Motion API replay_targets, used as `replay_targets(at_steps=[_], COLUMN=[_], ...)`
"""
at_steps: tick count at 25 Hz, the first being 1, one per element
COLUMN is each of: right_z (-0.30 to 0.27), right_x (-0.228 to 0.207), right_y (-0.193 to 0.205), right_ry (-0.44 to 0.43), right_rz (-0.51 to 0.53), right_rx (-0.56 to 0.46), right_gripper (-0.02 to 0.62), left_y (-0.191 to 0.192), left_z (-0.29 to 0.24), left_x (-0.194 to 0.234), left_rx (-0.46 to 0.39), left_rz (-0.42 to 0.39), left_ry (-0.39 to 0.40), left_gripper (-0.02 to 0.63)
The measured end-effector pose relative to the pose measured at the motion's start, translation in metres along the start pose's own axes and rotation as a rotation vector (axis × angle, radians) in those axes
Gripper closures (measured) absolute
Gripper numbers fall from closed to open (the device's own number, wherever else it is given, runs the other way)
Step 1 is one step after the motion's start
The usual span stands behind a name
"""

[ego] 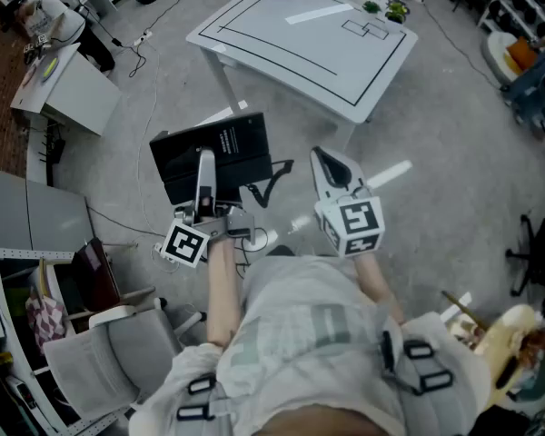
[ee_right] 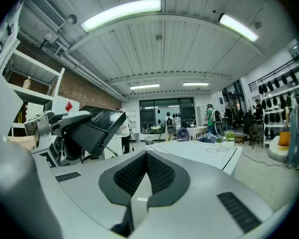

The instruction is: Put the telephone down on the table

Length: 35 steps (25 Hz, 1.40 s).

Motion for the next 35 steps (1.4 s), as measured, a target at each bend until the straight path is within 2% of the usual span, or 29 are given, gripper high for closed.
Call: replay_targets(at_steps=[11, 16, 20, 26, 35], right_z=[-0.001, -0.002, -0.004, -0.022, -0.077], right_x=[0.003, 0.012, 0.015, -0.007, -0.045], right_y=[0.015, 0.021, 0.026, 0.027, 0.027], right_ry=[-0.021, -0.028, -0.039, -0.027, 0.005], right_rz=[-0.047, -0.048, -0.065, -0.048, -0.009], right_rx=[0.024, 0.036, 0.057, 0.031, 0.012], right_gripper=[0.588, 0.588, 0.588, 0.588, 0.588], left_y=[0.005, 0.003, 0.004, 0.010, 0.025], left_z=[0.003, 0.013, 0.015, -0.012, -0.076], left_x=[0.013, 0.015, 0.025, 0.038, 0.064], left_rx=[0.005, 0.018, 0.004, -0.002, 0.032], left_rz=[0.030, 0.019, 0.048, 0.060, 0.089], left_ry=[-0.007, 0.002, -0.027, 0.000, 0.064], left_gripper=[0.437, 0.437, 0.437, 0.437, 0.437])
Point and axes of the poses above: the fingertips, and each gripper's own axes: z backward along the fingers, x to its left, y out of its underside, the point moved 2 cm from there along z, backward along the fingers, and after that the axes turned 14 degrees about -x, right-handed, at the moved point
